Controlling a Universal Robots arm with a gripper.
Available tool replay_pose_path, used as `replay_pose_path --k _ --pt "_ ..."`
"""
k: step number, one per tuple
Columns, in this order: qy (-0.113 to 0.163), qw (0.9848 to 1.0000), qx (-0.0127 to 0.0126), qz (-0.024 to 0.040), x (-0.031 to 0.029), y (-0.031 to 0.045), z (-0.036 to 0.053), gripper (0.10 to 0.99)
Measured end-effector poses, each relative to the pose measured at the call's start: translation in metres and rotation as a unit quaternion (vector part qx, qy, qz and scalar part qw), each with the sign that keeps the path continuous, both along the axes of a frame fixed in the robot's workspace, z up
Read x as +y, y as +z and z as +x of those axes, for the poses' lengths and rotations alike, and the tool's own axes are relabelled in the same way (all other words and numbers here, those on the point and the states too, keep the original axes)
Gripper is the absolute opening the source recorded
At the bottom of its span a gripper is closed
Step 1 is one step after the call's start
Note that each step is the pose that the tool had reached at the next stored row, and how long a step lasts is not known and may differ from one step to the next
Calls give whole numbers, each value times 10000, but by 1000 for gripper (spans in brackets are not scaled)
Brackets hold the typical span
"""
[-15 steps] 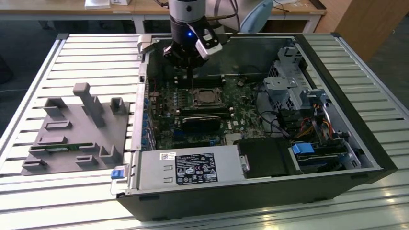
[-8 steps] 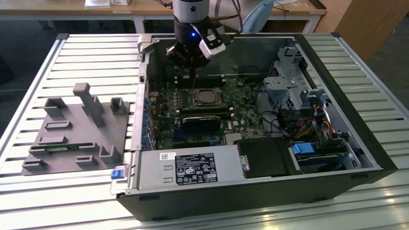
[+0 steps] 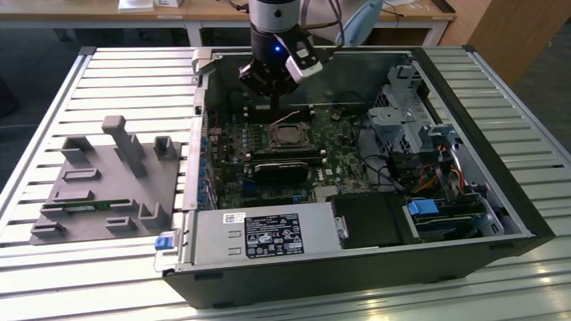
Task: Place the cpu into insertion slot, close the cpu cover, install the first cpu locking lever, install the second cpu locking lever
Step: 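Install the first cpu locking lever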
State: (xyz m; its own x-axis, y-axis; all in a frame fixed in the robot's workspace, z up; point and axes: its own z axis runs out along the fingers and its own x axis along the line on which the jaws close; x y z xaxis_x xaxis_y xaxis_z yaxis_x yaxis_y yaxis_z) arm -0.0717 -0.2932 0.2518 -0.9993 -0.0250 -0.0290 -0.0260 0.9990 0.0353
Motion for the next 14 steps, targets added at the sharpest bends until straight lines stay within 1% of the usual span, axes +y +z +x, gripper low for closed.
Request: replay_pose_path --k 2,3,4,14 --pt "0 9999 -1 146 0 -7 1 106" --pt "0 9998 -1 198 0 -12 2 106" --pt "-2 9998 -3 207 0 -20 5 106" --pt "-25 9998 -1 206 0 -73 40 106"
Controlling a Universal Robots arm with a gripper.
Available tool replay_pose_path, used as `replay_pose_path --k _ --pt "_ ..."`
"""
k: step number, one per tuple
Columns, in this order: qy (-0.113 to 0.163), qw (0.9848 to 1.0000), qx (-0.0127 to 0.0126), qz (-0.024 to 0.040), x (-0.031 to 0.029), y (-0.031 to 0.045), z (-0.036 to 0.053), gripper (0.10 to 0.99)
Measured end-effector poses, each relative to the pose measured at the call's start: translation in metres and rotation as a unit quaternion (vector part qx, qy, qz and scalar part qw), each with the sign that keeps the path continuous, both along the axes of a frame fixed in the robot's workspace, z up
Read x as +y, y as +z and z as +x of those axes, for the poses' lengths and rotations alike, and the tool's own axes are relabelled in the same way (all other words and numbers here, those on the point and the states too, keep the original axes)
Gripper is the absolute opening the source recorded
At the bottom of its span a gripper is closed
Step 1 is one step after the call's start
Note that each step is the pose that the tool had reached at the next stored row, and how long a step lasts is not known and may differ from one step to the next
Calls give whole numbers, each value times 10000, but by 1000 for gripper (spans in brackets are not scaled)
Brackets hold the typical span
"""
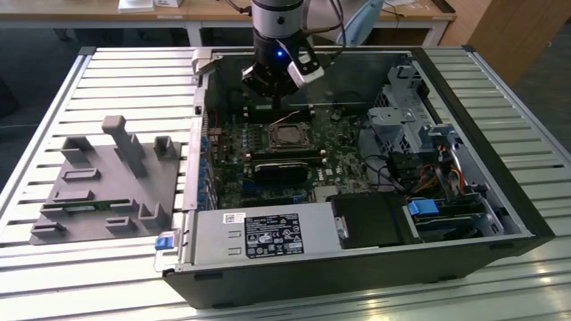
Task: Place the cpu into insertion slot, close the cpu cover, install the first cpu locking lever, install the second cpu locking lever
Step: 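Install the first cpu locking lever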
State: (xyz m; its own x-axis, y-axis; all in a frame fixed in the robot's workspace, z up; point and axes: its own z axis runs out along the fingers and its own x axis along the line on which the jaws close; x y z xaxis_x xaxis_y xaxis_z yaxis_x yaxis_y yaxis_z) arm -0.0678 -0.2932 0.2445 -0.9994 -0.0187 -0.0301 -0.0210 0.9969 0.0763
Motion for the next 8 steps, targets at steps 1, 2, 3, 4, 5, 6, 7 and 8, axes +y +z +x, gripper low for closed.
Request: replay_pose_path --k 1,2,3,4,5,6,7,8 --pt "1 10000 1 -1 0 -1 2 106" --pt "1 10000 0 0 0 -3 4 106" --pt "1 10000 0 0 0 -4 5 106" --pt "1 10000 0 0 0 -9 7 106" --pt "1 10000 -1 1 0 -14 7 106" --pt "1 10000 -1 0 0 -15 8 106" --pt "1 10000 0 0 0 -17 9 106" --pt "1 10000 0 1 0 -19 9 106"
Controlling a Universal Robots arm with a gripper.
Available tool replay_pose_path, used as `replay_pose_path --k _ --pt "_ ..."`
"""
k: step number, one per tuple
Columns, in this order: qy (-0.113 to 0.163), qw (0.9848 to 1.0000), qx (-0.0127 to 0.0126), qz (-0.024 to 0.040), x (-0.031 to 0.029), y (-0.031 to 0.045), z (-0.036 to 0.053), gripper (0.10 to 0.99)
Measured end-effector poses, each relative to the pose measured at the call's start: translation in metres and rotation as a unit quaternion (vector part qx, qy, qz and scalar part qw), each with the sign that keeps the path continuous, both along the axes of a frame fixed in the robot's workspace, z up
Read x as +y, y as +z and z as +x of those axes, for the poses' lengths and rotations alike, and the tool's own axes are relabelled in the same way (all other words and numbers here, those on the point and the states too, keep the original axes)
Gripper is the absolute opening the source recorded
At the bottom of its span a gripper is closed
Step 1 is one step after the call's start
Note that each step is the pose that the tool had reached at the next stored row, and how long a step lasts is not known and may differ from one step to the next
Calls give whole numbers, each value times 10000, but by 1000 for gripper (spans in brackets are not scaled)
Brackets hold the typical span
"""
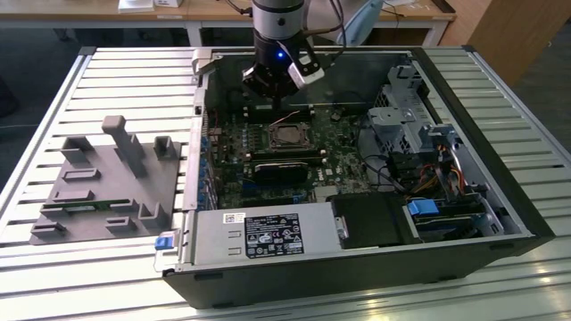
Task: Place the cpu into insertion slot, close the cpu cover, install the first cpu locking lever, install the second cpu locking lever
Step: 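Install the first cpu locking lever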
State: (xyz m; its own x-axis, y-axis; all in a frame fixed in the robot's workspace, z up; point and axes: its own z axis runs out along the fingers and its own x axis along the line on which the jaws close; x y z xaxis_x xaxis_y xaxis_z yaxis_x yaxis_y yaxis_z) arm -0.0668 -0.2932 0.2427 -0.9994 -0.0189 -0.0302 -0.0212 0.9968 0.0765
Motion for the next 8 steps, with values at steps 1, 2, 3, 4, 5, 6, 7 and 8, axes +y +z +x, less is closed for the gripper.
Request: replay_pose_path --k 1,2,3,4,5,6,7,8 --pt "0 10000 0 0 0 -2 0 106" --pt "0 10000 0 0 0 -4 1 106" --pt "0 10000 0 -1 0 -4 1 106" --pt "0 10000 0 -1 0 -6 1 106" --pt "0 10000 0 0 0 -8 1 106" --pt "0 10000 0 0 0 -9 2 106" --pt "0 10000 -1 0 0 -12 3 106" --pt "0 10000 -1 1 0 -16 4 106"
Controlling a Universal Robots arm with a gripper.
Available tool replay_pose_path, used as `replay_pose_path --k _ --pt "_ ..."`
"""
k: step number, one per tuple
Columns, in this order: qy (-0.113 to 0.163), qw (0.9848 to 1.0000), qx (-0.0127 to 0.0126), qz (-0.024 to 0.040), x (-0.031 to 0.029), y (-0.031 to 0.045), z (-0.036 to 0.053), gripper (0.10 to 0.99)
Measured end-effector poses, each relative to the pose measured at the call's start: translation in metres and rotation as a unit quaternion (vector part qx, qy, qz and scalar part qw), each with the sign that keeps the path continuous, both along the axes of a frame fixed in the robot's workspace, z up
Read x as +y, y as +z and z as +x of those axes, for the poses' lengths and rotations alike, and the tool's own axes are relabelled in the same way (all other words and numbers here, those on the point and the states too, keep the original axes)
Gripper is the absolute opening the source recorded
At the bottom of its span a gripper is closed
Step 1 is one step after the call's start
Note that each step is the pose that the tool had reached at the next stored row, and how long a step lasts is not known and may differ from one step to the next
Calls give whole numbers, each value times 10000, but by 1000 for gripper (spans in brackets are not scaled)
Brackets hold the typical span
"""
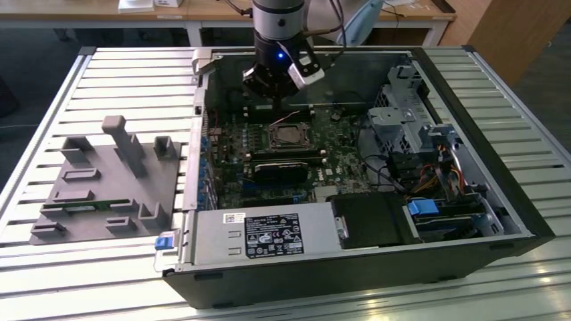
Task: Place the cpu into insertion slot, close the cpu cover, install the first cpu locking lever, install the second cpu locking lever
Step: 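Install the first cpu locking lever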
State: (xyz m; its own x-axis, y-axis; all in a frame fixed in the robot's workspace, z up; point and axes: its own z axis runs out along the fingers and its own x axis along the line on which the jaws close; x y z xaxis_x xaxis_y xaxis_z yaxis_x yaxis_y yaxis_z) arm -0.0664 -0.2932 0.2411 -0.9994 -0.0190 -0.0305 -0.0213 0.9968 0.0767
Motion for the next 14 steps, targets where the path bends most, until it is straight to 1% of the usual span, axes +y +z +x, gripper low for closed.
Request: replay_pose_path --k 6,14 --pt "0 10000 1 -1 0 -28 24 106" --pt "0 10000 1 -2 0 -49 32 106"
